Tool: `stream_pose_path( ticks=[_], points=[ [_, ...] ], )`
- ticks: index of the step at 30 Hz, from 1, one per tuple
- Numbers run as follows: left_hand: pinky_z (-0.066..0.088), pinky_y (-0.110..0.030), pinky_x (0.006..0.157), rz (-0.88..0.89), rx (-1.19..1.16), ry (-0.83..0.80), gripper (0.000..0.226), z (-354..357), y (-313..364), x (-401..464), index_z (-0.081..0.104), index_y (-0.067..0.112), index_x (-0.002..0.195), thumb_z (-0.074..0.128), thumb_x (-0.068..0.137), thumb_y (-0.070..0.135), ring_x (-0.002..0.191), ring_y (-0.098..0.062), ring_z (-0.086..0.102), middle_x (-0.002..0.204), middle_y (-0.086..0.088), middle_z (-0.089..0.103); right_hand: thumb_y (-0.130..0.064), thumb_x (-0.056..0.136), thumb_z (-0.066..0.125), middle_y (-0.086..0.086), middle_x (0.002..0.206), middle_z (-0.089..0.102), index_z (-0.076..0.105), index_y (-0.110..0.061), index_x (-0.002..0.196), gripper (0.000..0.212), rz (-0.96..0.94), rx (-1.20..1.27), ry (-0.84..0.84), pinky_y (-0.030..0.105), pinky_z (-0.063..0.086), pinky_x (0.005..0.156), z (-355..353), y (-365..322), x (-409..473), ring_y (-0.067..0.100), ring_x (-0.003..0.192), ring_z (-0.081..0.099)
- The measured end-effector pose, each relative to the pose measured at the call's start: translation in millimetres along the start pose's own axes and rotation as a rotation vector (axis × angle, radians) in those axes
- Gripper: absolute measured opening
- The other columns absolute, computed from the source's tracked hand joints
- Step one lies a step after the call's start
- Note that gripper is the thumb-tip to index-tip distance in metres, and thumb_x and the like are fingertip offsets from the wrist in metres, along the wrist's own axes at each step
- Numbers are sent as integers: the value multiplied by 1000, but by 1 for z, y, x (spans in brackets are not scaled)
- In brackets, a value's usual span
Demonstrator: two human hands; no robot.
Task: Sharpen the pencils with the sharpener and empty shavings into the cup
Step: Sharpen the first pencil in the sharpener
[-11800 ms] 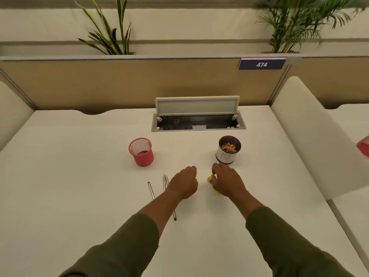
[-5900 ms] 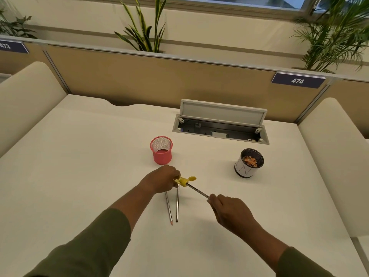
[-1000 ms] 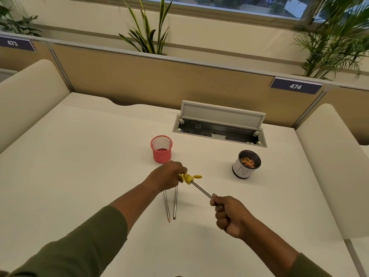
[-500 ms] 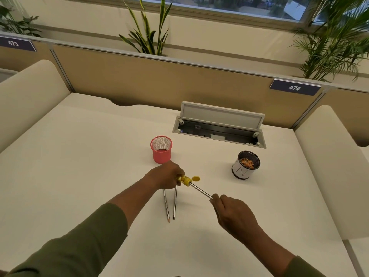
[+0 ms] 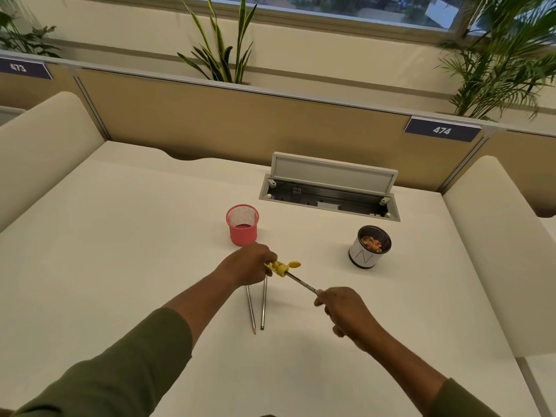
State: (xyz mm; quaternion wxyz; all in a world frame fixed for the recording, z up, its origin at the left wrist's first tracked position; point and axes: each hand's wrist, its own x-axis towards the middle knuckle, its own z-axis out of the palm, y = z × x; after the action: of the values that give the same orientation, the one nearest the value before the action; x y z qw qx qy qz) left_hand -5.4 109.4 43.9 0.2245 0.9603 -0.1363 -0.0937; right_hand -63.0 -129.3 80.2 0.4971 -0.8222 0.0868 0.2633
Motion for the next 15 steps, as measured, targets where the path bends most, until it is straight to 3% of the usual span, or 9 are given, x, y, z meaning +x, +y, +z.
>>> stream_pose_path(
  ticks=[2,4,6,8,10,12,14,15],
  points=[
    [52,-33,72,-14,-21,-1,26,-3,-1,2,71,11,103,66,79,2,85,-21,60,93,-6,67,-29,95,48,-4,69,56,55,-16,86,17,-370,-490,160,26,35,49,0,10,2,15,56,49],
    [53,-35,73,-12,-30,-2,26,-6,-3,3,71,12,102,67,79,2,86,-20,60,93,-5,67,-27,96,46,-3,68,50,54,-16,87,16,-711,-846,262,30,34,49,-3,22,4,18,54,46],
    [54,-33,73,-4,-28,-17,26,-7,-3,4,71,12,103,67,78,3,84,-18,62,94,-4,69,-24,96,49,1,62,45,60,-11,88,20,-947,-1075,350,32,26,44,-9,32,9,21,47,39],
    [52,-29,71,10,-20,-28,26,-6,-2,4,72,11,103,67,79,2,83,-17,63,94,-4,70,-23,95,50,2,59,45,62,-8,89,20,-1041,-1133,434,31,23,42,-10,35,11,21,43,37],
    [53,-30,71,24,-7,-30,24,-4,-1,3,72,11,102,66,80,3,83,-18,64,93,-6,70,-25,96,47,2,57,46,62,-9,86,24,-1049,-1078,447,28,23,38,-8,38,14,21,40,37],
    [55,-36,73,27,-4,-10,24,-2,0,1,71,11,103,66,80,3,83,-21,63,92,-7,69,-30,97,41,-1,55,46,60,-12,75,34,-926,-908,381,27,28,39,0,38,13,17,41,36],
    [54,-38,74,27,9,18,27,0,-1,0,69,12,105,65,80,3,85,-23,62,95,-7,68,-31,98,43,-4,51,42,56,-14,65,39,-593,-499,302,24,30,43,7,25,8,12,43,33],
    [54,-39,74,31,20,28,28,1,-1,-1,69,12,107,64,80,3,87,-23,61,96,-7,68,-29,98,47,-3,51,37,56,-12,65,38,-322,-173,229,22,27,43,7,17,8,11,42,29]
  ],
)
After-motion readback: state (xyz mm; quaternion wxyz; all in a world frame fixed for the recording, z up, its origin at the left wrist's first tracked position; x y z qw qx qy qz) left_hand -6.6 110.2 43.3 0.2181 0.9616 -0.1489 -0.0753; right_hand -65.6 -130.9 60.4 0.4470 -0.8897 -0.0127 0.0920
